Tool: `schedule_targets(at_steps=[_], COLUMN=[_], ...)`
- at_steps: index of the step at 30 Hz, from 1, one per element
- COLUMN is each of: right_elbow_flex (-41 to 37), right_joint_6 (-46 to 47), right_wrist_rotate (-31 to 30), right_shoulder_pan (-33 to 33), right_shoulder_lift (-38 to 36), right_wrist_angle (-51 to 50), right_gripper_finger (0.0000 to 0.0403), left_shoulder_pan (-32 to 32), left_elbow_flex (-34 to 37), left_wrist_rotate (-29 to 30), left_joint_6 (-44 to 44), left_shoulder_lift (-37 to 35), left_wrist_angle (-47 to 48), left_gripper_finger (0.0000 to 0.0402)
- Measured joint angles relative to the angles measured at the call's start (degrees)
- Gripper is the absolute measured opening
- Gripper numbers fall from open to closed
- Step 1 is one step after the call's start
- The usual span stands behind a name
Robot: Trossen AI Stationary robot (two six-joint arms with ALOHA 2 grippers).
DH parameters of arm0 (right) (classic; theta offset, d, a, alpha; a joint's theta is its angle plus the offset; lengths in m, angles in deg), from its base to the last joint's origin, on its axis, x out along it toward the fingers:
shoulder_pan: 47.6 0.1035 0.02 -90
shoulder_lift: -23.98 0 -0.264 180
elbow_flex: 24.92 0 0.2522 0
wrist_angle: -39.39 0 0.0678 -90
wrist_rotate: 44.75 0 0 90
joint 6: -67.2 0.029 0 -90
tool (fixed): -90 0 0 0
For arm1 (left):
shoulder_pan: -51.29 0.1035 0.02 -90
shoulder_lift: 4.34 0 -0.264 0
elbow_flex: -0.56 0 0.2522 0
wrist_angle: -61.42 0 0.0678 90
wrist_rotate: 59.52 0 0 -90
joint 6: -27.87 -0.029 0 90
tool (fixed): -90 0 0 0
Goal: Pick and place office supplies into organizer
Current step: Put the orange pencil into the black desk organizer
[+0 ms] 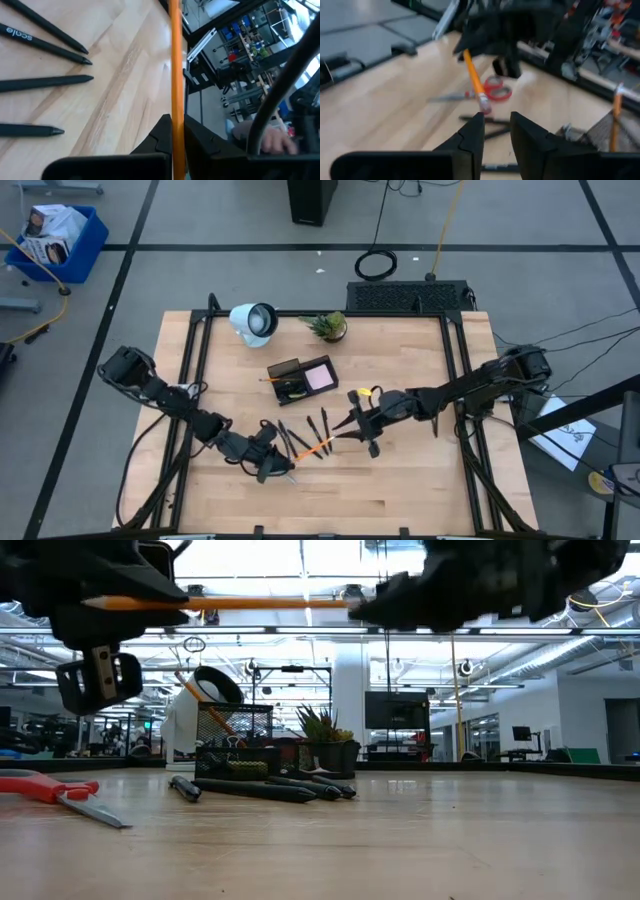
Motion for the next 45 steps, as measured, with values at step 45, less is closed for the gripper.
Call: schedule_targets(at_steps=[45], right_elbow_flex=[-2.2], right_joint_6=[38.4], right_wrist_rotate=[3.1], right_shoulder_pan=[-0.9], right_shoulder_lift=[8.6], right_wrist_angle=[41.6], right_gripper_finger=[0.0129], left_shoulder_pan=[0.5], left_elbow_flex=[0.0], left_wrist_rotate=[12.1], left_joint_6=[-29.3], left_shoulder_lift=[-0.1], left_wrist_angle=[-19.8], left_gripper_finger=[0.0008])
